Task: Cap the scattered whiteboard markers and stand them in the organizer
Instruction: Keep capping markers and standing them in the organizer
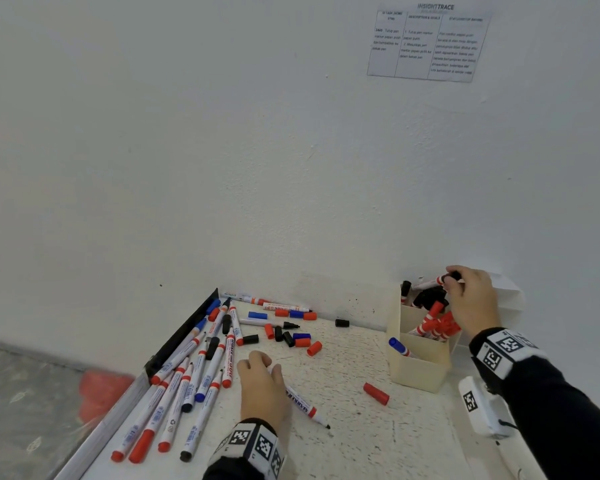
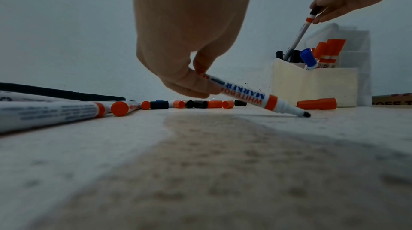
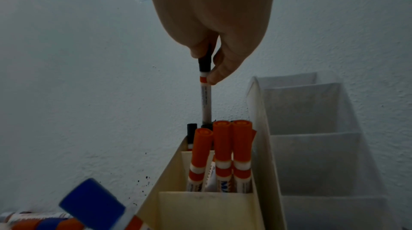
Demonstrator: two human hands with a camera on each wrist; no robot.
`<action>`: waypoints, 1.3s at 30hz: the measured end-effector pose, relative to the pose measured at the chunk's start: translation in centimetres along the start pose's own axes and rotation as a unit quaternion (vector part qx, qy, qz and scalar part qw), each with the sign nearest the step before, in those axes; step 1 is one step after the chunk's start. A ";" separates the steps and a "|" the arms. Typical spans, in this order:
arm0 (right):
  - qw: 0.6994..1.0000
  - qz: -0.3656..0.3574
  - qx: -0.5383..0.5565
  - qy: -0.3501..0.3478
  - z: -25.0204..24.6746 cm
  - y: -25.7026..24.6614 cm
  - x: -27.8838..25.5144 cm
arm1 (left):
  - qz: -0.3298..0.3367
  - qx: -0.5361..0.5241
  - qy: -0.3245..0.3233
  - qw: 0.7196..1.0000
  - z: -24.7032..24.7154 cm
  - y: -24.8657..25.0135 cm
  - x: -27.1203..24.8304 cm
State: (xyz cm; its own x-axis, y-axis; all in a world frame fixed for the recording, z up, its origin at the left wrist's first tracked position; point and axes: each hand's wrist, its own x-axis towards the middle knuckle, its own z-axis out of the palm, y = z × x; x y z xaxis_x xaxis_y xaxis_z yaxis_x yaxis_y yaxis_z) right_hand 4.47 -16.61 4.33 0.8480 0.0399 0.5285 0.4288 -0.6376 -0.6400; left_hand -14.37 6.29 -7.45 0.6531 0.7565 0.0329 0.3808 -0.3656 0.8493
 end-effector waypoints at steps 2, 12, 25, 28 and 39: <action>1.000 0.008 0.000 -0.002 0.2 -0.1 0.0 | -0.015 0.014 -0.013 1.000 0.0 -0.1 0.0; 0.994 -0.040 -0.098 -0.010 2.3 0.2 0.9 | 0.139 0.221 -0.248 0.933 0.8 -0.8 -1.2; 0.923 0.075 -0.245 -0.286 3.5 -1.0 -0.1 | 0.050 0.147 -0.127 0.980 1.4 -1.7 0.7; 0.966 0.011 -0.194 -0.170 4.4 -2.7 -1.0 | 0.030 0.150 -0.104 0.983 1.5 -1.8 1.2; 0.870 -0.106 -0.135 -0.462 15.8 -8.0 -8.1 | -0.012 0.135 -0.092 0.986 1.3 -1.1 0.8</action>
State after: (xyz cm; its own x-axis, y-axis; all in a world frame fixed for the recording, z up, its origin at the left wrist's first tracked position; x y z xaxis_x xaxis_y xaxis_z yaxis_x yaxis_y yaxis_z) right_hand -0.91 0.30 -3.68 0.7005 0.7008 -0.1347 0.6233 -0.6927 -0.3628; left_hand -13.37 6.60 -9.05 0.7400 0.6647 -0.1027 0.5421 -0.4990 0.6761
